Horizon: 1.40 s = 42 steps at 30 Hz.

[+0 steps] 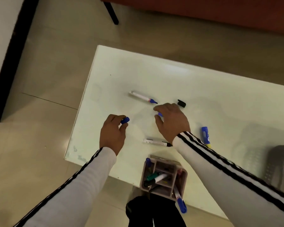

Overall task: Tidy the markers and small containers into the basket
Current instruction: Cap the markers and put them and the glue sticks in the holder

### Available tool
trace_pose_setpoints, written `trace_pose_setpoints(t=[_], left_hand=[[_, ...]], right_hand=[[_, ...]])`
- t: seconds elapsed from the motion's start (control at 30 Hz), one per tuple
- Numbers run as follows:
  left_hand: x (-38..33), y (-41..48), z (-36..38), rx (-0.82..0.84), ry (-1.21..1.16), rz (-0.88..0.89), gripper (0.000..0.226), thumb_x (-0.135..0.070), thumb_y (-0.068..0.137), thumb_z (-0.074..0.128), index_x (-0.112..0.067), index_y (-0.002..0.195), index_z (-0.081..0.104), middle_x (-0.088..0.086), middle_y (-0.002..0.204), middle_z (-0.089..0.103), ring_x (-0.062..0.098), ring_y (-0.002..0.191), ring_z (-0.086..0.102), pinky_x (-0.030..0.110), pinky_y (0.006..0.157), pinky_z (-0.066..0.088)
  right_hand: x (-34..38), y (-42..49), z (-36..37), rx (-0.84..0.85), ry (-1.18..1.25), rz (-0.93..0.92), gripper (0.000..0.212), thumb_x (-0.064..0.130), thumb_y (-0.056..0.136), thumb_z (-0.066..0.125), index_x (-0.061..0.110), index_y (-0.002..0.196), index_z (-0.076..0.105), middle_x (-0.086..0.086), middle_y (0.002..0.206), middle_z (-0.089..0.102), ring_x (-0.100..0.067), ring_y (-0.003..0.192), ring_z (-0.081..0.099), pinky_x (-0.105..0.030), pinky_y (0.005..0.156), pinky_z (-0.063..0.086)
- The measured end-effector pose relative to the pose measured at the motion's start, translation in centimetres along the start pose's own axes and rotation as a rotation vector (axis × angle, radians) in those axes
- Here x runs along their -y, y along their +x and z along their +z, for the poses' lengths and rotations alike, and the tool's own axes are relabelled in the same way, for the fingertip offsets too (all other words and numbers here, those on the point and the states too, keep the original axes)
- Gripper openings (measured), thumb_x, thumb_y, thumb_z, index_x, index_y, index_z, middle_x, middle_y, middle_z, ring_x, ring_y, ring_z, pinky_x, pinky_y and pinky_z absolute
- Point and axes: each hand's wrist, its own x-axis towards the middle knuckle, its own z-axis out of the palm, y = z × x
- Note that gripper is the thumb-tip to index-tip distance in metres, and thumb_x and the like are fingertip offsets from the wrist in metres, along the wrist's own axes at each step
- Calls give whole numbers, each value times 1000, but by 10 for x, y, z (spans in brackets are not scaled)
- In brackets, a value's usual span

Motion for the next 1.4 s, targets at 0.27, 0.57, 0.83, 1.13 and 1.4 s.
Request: trace_pose_setpoints(t=[0.27, 0.57, 0.83, 1.13, 1.4], left_hand=[[-10, -1, -5, -101, -245, -83, 18, -17, 90, 66, -27, 105, 67, -14, 100, 64, 10, 89, 62, 37, 77, 55], [-23, -3, -20, -152, -607, -349, 28, -10, 89, 67, -28, 110, 66, -4, 91, 69, 4, 77, 62, 18, 73, 52], [-58, 7, -34, -156, -1312, -647, 20, -16, 97, 59, -8, 113, 68, 11, 97, 75, 24, 90, 71, 34, 85, 57], [-80, -20, -37, -66, -1338, -627, 14, -14, 97, 59, -8, 97, 72, 12, 95, 75, 26, 90, 73, 36, 84, 57], [-67, -65, -50, 17, -1270, -559, 19, -13, 96, 61, -1, 107, 71, 15, 98, 75, 26, 92, 73, 33, 78, 58]], right_hand=[[35, 103, 24, 436, -498, -78, 43, 5, 86, 49, 10, 128, 44, -11, 124, 45, -29, 115, 46, -39, 75, 46], [48, 88, 15, -36, 509, 421, 33, 20, 78, 69, 20, 111, 64, 10, 88, 67, -16, 86, 67, -24, 75, 52], [79, 12, -20, -151, 1071, 469, 23, 6, 77, 82, 6, 95, 68, -3, 93, 75, -18, 84, 72, -42, 81, 60], [96, -25, -29, -277, 1087, 423, 22, 5, 79, 80, 3, 97, 67, -6, 95, 75, -18, 86, 72, -33, 84, 58], [123, -68, -10, -335, 898, 395, 18, 12, 80, 80, 12, 94, 69, 3, 91, 75, -7, 83, 71, -22, 77, 56]])
